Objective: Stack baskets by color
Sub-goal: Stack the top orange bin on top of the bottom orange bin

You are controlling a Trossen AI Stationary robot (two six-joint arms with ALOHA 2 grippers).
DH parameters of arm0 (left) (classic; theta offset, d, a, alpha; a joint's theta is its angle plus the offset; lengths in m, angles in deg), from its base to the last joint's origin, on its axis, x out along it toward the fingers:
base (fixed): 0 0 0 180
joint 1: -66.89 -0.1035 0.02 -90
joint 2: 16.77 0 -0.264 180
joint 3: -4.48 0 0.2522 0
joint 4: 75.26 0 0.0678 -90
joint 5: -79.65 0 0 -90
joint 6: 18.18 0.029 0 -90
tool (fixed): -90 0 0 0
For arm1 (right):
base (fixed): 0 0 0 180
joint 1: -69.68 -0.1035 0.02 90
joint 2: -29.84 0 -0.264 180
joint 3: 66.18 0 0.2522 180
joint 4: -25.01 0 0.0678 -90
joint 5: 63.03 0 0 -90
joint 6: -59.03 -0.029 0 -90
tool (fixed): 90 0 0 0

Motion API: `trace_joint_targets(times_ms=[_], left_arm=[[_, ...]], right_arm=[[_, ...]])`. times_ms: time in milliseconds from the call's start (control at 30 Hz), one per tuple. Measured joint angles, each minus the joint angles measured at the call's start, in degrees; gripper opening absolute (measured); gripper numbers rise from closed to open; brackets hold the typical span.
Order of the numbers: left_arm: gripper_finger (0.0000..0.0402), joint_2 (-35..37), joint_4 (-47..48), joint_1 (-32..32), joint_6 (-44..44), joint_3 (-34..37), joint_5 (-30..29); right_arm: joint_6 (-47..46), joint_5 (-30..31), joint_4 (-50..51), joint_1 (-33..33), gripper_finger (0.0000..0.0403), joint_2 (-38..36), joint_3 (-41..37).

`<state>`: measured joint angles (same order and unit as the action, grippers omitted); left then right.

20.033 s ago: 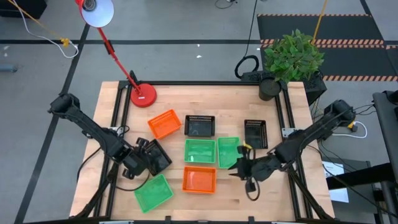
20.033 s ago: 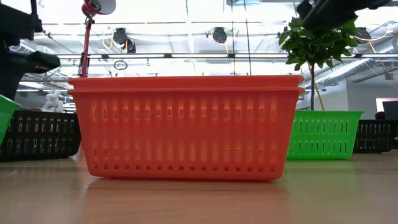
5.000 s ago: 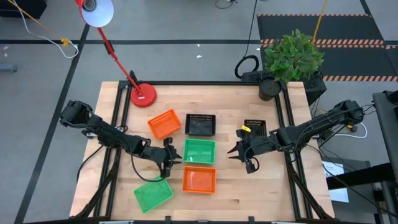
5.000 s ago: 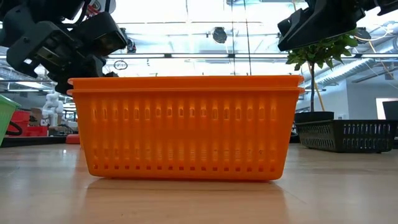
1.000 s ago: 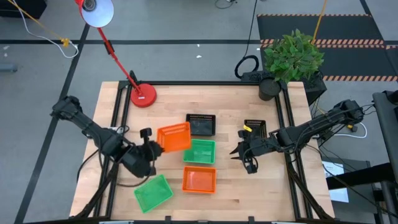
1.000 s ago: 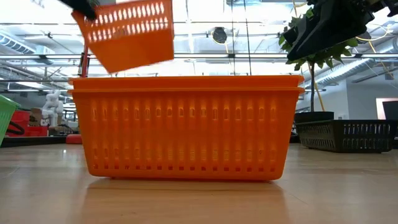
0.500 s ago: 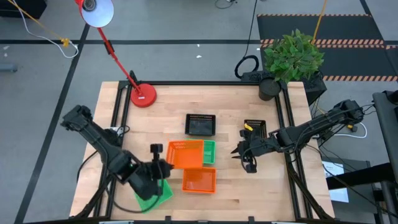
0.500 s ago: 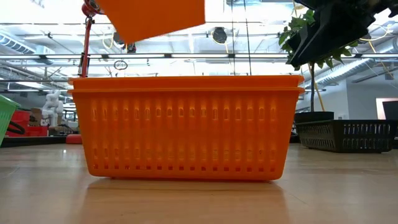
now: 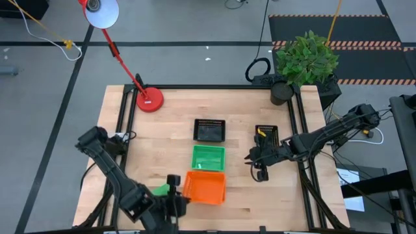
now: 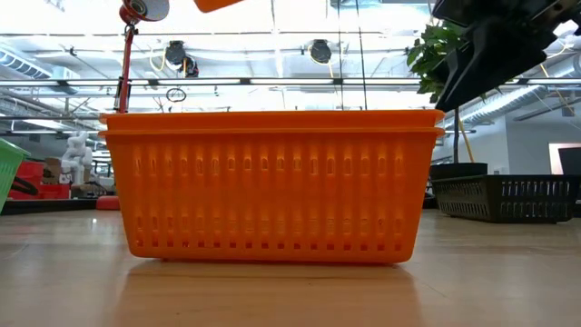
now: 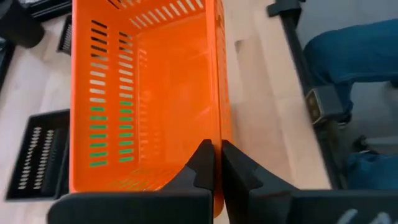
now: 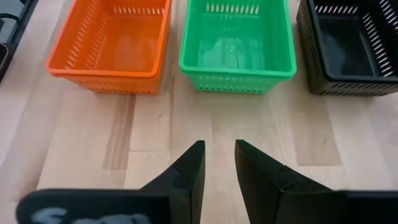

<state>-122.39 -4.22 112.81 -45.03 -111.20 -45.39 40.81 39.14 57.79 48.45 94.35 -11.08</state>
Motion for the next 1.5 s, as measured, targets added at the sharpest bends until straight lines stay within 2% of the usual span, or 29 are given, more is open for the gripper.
trace_joint_targets(times_ms=[133,333,667,867,1067,1233,1500], left_arm=[[0.0012,-3.2,-0.2,0.5,-0.1,-1.8,0.0],[0.0007,-6.0,-0.1,0.0,-1.2,-2.0,0.0],[0.0007,-9.9,-0.3,-2.1,-4.3,-1.8,0.5],[0.002,-12.6,-0.3,-3.1,-5.2,-1.7,1.1],[0.0007,-13.4,-0.2,-4.0,-5.4,-1.6,2.2],[0.0027,-13.4,-0.3,-4.3,-6.5,0.4,3.0],[0.0028,-13.4,-1.3,-4.3,-7.7,3.5,4.6]], right_arm=[[-1.5,0.1,0.3,-1.0,0.0081,0.0,0.0],[-3.8,3.0,1.2,-2.9,0.0081,0.0,0.0],[-3.8,4.3,1.3,-4.4,0.0081,0.0,0.0],[-3.7,4.4,1.5,-4.4,0.0081,0.0,0.0],[-3.6,4.4,1.8,-4.4,0.0081,0.0,0.0],[-3.6,4.5,2.6,-4.4,0.0081,0.0,0.0],[-3.6,4.5,2.6,-4.4,0.0081,0.0,0.0]])
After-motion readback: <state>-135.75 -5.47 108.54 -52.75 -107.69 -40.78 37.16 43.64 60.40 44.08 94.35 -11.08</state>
